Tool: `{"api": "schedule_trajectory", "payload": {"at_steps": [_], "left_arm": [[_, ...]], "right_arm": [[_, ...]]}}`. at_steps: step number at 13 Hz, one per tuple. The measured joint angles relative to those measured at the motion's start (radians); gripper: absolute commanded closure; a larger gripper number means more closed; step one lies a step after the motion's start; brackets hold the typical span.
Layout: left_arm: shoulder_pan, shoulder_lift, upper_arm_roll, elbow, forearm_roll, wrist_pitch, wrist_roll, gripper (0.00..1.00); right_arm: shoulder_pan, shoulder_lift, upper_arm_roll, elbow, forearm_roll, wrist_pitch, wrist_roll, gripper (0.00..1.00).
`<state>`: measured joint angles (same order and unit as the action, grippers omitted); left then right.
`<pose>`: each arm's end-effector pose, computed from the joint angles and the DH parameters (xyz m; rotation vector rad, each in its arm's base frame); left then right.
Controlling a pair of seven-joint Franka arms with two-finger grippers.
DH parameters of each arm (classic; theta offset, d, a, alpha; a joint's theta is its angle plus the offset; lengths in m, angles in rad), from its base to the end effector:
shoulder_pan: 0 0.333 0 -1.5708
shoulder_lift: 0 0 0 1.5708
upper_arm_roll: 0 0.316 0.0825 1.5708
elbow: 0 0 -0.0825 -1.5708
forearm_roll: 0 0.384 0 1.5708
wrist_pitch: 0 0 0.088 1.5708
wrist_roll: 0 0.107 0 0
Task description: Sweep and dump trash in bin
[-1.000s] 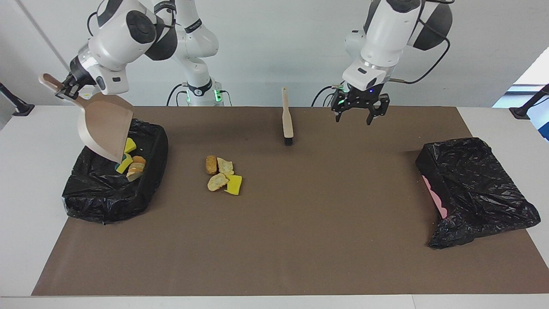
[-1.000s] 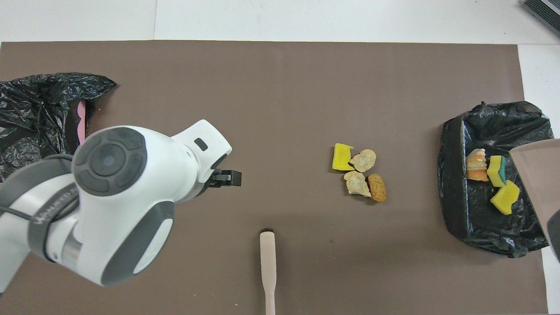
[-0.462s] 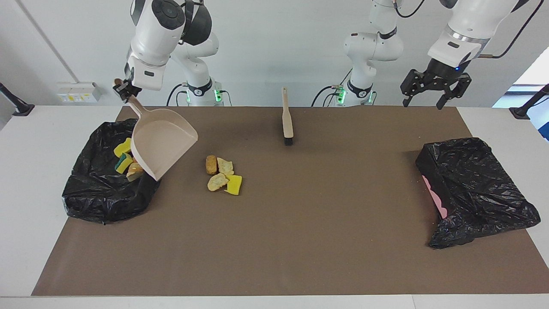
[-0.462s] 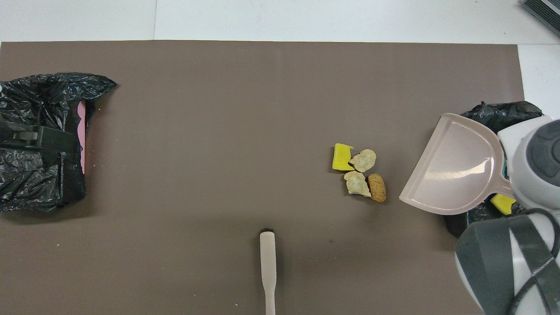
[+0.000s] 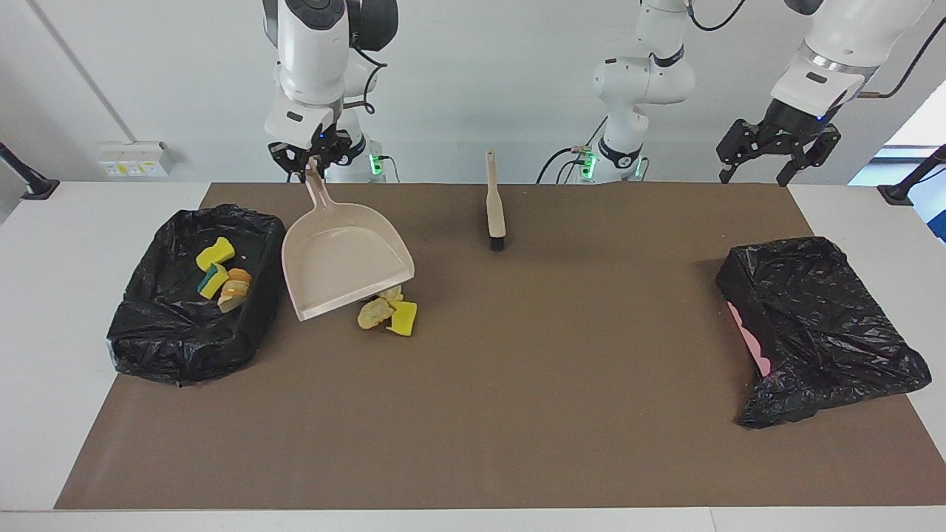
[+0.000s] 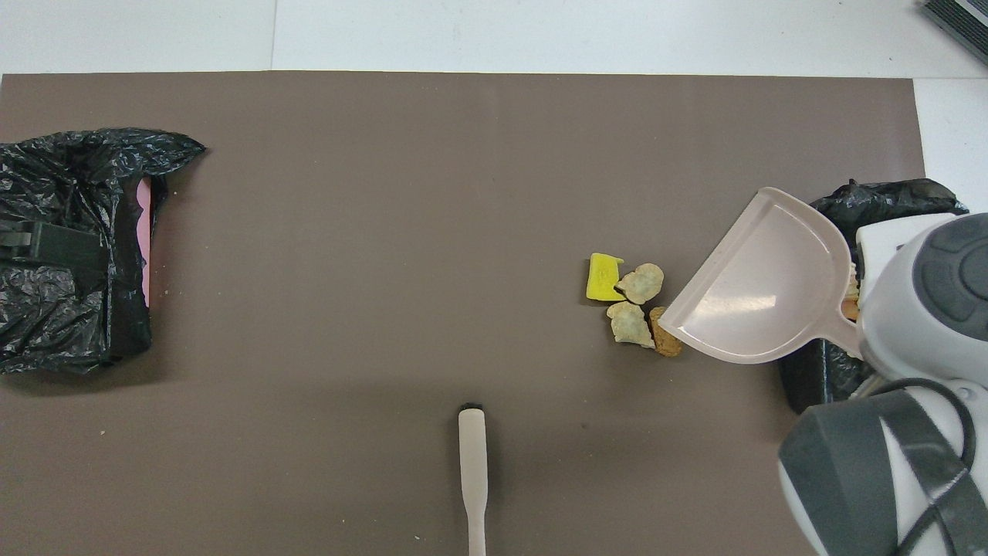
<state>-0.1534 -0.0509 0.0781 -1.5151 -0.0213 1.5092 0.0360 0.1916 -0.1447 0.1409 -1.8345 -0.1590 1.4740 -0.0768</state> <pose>0.5305 -0.0411 0.6727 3.1098 -0.1760 0.0691 0.4684 0.1468 0.5716 2.8623 0.5914 -0.2829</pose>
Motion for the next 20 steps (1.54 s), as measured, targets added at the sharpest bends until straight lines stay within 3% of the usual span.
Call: {"api": "schedule_trajectory", "payload": {"at_steps": [3,7,15,18,20], "left_arm": [[0.0,-0.015,-0.007,0.006,0.0,-0.009,0.0,0.0],[0.001,-0.022,-0.009,0.006,0.0,-0.017,0.0,0.0],[0.002,-0.025,-0.008,0.005,0.0,-0.051,0.002,0.0],[0.007,-0.026,-0.005,0.005,0.0,-0.06,0.031,0.0],[0.011,-0.027,-0.005,0.005,0.0,-0.082,0.045,0.0]], "right_arm": [[0.102,0.134,0.005,0.099,0.092,0.059,0.336,1.0],[0.187,0.356,0.006,0.222,0.143,0.267,0.621,1.0],[0.307,0.602,0.005,0.325,0.151,0.496,0.743,1.0],[0.319,0.652,0.005,0.332,0.138,0.532,0.744,1.0],[0.324,0.66,0.004,0.335,0.137,0.542,0.759,0.58]]}}
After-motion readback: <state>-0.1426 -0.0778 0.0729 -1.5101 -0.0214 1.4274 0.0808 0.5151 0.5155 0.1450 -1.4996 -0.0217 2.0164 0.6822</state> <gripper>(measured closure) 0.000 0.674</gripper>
